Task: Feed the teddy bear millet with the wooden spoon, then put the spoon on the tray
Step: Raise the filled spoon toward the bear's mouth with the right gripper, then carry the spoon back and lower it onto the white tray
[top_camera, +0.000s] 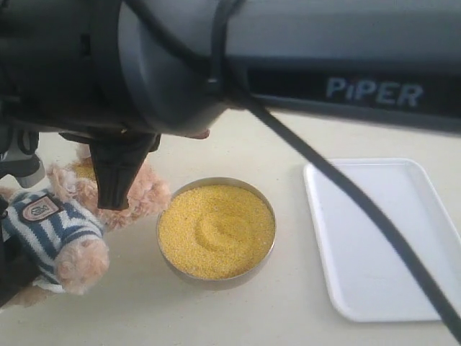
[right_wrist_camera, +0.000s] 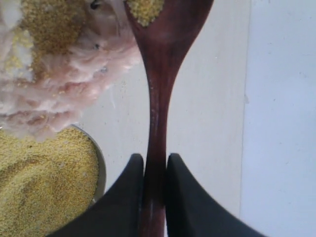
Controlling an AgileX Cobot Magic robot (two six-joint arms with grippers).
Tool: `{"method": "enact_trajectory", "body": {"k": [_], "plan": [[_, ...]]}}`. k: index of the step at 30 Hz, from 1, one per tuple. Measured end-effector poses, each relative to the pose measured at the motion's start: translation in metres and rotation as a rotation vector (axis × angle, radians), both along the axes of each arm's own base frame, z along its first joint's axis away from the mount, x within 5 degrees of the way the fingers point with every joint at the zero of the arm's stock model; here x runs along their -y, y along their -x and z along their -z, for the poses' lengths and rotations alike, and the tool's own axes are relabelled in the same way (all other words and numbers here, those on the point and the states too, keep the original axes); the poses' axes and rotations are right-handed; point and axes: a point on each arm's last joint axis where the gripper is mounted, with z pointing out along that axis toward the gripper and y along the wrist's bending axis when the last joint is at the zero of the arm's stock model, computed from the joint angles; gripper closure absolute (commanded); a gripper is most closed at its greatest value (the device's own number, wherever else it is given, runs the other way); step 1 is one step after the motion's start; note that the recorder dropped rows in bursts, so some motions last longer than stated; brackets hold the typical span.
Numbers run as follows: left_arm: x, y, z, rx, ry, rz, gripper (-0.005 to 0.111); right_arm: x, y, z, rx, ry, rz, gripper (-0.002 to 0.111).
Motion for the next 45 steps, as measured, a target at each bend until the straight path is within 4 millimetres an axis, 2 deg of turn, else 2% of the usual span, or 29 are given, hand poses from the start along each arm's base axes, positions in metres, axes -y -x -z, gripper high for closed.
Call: {"method": "enact_trajectory", "body": {"k": [11,18,24,31,39,42,44,45], "plan": [[0.000,0.000,0.000,0.000,0.000,0.000,0.103,-0.007,0.017,-0.011,0.061,0.030,-0.086,0.109],[0.000,0.000,0.000,0.000,0.000,0.000,0.103,-0.005,0.014,-0.013,0.124,0.075,-0.106,0.109],[0.000,0.000,0.000,0.000,0.000,0.000,0.103,-0.001,0.012,-0.003,0.153,0.116,-0.098,0.109],[0.000,0.000,0.000,0.000,0.000,0.000,0.103,-0.001,0.009,-0.006,0.204,0.117,-0.090,0.109],[0.000,0.000,0.000,0.000,0.000,0.000,0.103,0.000,0.014,0.000,0.099,0.076,-0.067,0.109],[0.000,0.000,0.000,0.000,0.000,0.000,0.103,0.019,-0.003,-0.002,-0.067,-0.026,0.050,0.109],[0.000,0.000,0.000,0.000,0.000,0.000,0.103,0.040,-0.020,-0.014,-0.161,-0.131,0.161,0.109],[0.000,0.000,0.000,0.001,0.001,-0.005,0.103,0.058,-0.032,-0.026,-0.218,-0.211,0.235,0.109]]}}
